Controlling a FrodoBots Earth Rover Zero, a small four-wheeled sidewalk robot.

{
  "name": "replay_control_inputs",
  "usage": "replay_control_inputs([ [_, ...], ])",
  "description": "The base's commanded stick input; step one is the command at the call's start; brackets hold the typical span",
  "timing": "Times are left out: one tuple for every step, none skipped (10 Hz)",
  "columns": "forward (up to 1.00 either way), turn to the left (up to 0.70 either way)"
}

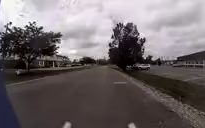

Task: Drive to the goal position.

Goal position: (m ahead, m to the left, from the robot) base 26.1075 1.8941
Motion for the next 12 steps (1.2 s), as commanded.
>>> replay_control_inputs([
  [0.60, 0.00],
  [0.60, 0.00],
  [0.60, 0.00],
  [0.60, 0.00],
  [0.60, 0.00],
  [0.60, 0.00],
  [0.60, 0.00],
  [0.60, 0.00],
  [0.60, 0.00],
  [0.60, 0.00],
  [0.60, 0.00],
  [0.60, 0.00],
])
